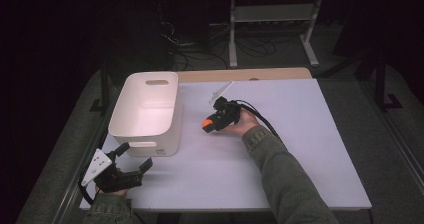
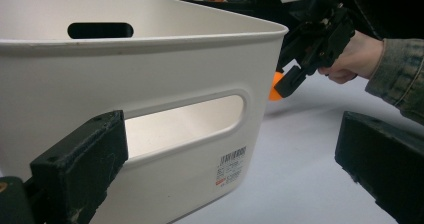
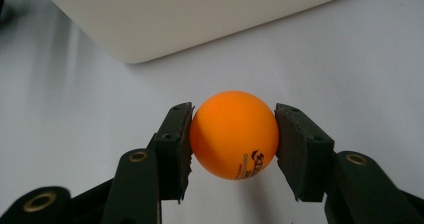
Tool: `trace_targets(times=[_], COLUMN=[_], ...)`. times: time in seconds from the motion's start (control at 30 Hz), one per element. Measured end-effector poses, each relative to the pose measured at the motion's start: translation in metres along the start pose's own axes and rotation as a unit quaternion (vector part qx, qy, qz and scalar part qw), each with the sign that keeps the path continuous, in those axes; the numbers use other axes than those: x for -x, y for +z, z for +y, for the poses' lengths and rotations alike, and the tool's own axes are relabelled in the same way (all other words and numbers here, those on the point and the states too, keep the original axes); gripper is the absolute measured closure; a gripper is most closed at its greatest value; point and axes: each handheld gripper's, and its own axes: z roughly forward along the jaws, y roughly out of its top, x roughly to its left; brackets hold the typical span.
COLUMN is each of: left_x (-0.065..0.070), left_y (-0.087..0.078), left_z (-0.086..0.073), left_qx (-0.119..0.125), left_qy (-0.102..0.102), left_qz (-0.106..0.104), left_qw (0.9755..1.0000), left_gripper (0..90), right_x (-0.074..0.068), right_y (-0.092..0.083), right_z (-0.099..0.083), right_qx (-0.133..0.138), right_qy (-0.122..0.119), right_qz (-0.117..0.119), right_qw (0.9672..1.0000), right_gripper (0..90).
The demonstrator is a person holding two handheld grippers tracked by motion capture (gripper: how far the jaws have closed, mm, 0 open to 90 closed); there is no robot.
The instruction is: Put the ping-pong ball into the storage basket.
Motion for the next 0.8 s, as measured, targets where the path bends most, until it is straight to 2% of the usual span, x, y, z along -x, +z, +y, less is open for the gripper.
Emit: trace_targets(times=[0.07,0.23,0.53,0.8], left_x=[0.000,0.000,0.000,0.000], left_y=[0.000,0.001,0.001,0.001], left_z=[0.000,0.000,0.000,0.000], left_qx=[-0.001,-0.001,-0.002,-0.002], left_qy=[0.000,0.001,0.001,0.001], left_qz=[-0.001,-0.002,-0.003,-0.003], left_qw=[1.0000,1.0000,1.0000,1.0000], left_gripper=[0.0,0.0,0.0,0.0], right_x=[-0.002,-0.004,-0.012,-0.020], right_y=[-0.005,-0.010,-0.020,-0.027], right_z=[0.001,0.003,0.012,0.023], right_qx=[0.008,0.013,0.010,0.017], right_qy=[0.003,0.004,-0.007,-0.016], right_qz=[0.008,0.011,0.007,0.004], right_qw=[0.9999,0.9998,0.9999,0.9997], right_gripper=[50.2,50.1,50.1,50.1])
